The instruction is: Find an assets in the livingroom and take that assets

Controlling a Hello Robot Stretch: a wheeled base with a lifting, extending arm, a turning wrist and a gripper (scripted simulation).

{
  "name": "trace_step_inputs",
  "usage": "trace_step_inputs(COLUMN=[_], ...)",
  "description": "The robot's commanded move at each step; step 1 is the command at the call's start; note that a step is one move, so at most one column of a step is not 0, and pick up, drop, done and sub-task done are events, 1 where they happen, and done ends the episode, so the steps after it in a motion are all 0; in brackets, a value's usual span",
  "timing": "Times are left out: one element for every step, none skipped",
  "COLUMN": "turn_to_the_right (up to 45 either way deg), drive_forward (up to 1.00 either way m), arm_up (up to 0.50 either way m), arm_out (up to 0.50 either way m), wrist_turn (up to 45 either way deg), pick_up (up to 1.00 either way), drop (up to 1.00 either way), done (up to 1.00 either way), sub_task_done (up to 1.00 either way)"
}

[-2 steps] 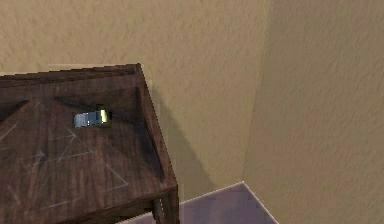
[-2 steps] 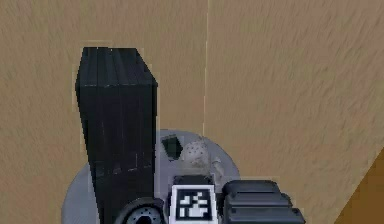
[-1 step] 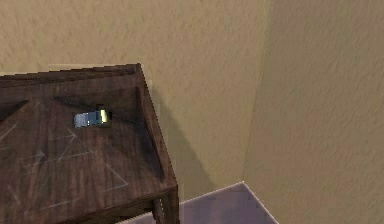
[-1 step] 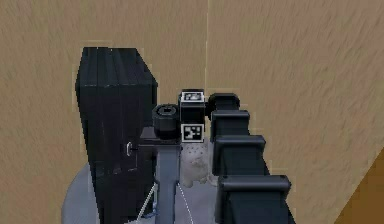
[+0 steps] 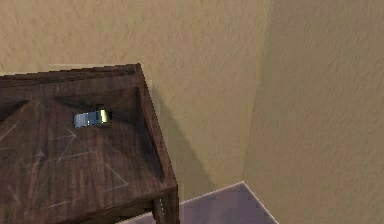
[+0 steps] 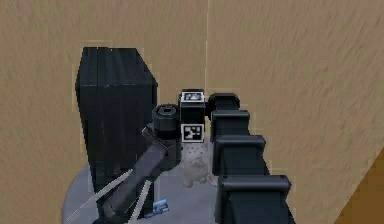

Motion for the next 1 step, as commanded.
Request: trace_step_inputs(turn_to_the_right=[0.0], drive_forward=[0.0], arm_up=[0.0], arm_out=[0.0], wrist_turn=[45.0], pick_up=[0.0], drop=[0.0], done=[0.0], sub_task_done=[0.0])
